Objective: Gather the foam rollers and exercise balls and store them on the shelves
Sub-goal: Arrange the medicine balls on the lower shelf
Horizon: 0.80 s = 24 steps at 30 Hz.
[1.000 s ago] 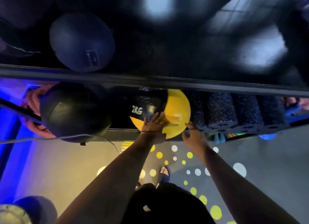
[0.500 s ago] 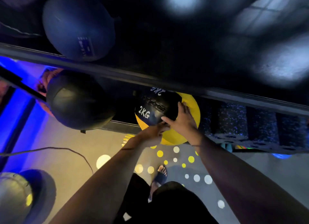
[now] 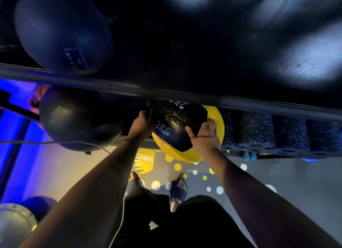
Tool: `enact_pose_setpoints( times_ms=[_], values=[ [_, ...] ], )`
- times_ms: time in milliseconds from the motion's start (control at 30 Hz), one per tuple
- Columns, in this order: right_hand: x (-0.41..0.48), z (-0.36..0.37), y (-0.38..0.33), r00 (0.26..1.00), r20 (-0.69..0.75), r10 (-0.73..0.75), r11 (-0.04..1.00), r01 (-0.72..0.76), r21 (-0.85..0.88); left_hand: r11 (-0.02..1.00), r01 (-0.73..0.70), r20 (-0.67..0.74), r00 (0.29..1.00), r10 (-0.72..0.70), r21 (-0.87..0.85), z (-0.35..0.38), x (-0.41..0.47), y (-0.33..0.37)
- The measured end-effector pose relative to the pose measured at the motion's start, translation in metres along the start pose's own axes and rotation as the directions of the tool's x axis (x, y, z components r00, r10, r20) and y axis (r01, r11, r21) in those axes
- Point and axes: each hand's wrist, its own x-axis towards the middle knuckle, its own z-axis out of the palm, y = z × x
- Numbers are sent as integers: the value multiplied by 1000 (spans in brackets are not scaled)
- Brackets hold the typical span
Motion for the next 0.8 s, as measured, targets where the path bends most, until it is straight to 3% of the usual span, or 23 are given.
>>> enact_pose_setpoints(
  times_ms=[167, 333, 400, 533, 667, 733, 800],
  values=[
    [3, 10, -2, 999, 39, 1, 995, -5, 99, 995, 100, 15, 995, -100, -10, -9, 24, -4],
    [-34, 18, 36, 993, -30, -114, 962, 118, 247, 974, 159, 45, 987, -154, -164, -10, 42, -11],
    [-51, 19, 53, 993, 44, -107, 951, 89, 297, 963, 178, 81, 983, -164, -203, -1, 46, -11],
    [-70, 32, 75, 993, 41, -113, 959, 98, 267, 994, 85, 52, 995, -81, -64, 11, 31, -18],
    [-66, 51, 66, 999, -40, 19, 943, -5, 331, 999, 3, -11, 1000, -4, -38, 19, 2, -30],
    [-66, 40, 52, 988, 145, 47, 942, -92, 322, 998, -65, -61, 996, 66, 24, 19, -3, -33],
    [-63, 31, 52, 986, 153, 69, 937, -116, 330, 993, -90, -58, 994, 95, 76, 11, -7, -35]
  ],
)
